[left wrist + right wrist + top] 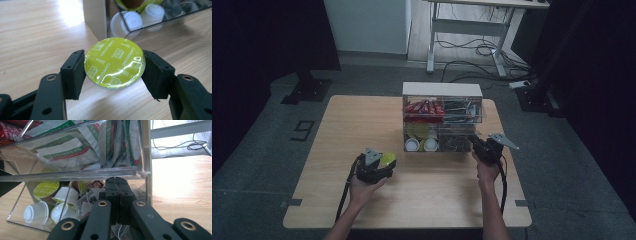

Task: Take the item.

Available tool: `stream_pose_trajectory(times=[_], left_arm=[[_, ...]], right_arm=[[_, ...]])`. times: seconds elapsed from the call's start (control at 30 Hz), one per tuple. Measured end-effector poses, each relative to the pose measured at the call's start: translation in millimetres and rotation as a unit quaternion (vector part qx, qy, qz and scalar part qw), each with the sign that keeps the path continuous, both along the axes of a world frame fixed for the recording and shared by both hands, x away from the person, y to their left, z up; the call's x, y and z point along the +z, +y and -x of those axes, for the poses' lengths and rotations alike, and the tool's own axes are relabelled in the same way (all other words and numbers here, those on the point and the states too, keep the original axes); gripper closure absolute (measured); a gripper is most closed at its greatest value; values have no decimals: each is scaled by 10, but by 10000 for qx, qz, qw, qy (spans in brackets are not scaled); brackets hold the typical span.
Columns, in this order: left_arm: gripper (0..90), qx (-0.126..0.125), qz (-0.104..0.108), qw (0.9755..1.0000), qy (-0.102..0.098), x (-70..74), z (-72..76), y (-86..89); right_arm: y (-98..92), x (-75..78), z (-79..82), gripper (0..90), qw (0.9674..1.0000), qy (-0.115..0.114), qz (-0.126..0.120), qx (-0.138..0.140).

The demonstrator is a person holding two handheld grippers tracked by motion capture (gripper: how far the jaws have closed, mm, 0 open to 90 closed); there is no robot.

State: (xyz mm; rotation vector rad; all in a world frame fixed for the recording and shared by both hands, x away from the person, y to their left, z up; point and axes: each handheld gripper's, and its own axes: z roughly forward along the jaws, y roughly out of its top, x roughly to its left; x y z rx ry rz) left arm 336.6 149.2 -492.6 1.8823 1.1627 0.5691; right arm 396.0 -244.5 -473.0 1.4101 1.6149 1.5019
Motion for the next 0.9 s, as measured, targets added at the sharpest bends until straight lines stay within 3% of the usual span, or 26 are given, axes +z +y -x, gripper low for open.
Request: stream_pose_trajectory(times=[0.3, 0.77, 0.9], left_arm=[[386, 106, -127, 9998, 131, -126, 35, 117], [385, 144, -386, 9972, 623, -389, 39, 183], [384, 131, -375, 9973, 620, -399, 31, 179]], right_arm=[[18, -17, -7, 886, 10000, 26, 41, 12], [39, -47, -20, 883, 9999, 87, 98, 18], [42, -53, -23, 882, 9999, 99, 105, 19]])
